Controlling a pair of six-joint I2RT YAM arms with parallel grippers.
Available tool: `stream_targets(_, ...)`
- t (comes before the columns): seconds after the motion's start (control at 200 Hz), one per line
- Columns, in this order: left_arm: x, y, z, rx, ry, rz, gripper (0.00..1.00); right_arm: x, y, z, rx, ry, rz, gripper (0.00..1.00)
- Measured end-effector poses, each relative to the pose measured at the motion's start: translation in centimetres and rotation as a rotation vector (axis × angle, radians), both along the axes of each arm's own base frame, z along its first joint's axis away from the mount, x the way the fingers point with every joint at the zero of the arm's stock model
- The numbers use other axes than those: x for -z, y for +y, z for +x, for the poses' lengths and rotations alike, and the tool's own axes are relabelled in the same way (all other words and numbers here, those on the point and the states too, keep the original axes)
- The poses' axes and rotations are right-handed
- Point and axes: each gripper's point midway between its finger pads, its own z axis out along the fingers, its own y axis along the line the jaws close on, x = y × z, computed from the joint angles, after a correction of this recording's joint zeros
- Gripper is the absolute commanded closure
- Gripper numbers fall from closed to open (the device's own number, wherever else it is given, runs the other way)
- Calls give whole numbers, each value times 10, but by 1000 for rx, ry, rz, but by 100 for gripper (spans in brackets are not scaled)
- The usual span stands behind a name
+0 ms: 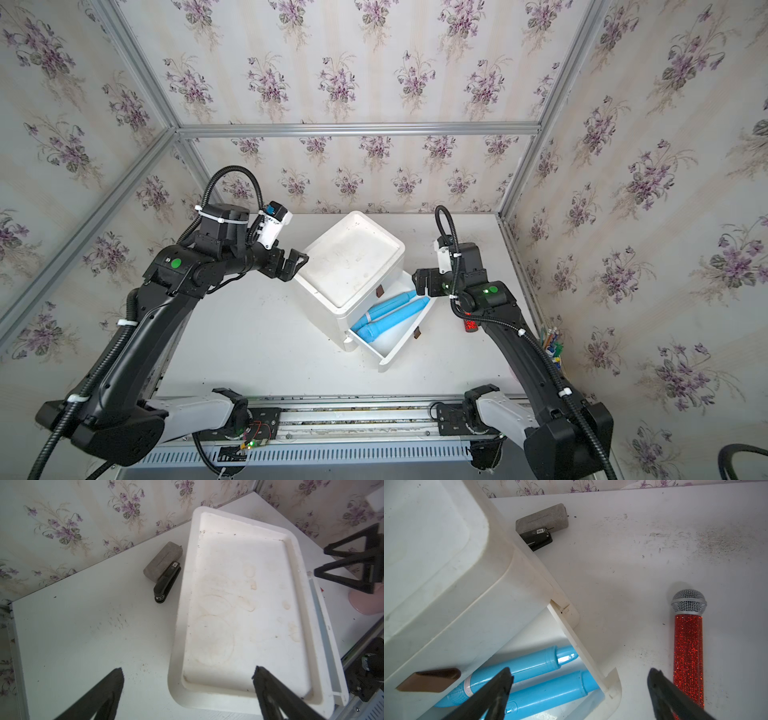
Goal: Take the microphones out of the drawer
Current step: Adjust the storage box at the center of the board, then pick up the microphone from the drawer.
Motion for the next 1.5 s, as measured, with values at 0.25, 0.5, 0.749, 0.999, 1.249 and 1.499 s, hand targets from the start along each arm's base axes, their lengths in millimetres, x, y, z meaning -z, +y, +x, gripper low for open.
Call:
stream_targets(0.25,-8,-91,-57,338,-16,20,1,5,-44,19,147,25,109,0)
stream_targets(0.5,38,-170,-84,500,64,159,1,20,-49,15,152,66,201,0)
stream_targets(0.749,66,-214,-102,572,114,226,4,46,-59,-2,230,124,248,0)
stream_targets(0.999,110,-236,-95,574,190,315,17,66,-66,-23,300,168,266,0)
stream_targets(1.249,144,-245,-89,571,242,390,28,59,-76,-34,348,123,234,0)
stream_targets(1.499,172,-245,-82,569,266,474,44,56,-85,-33,386,114,205,0)
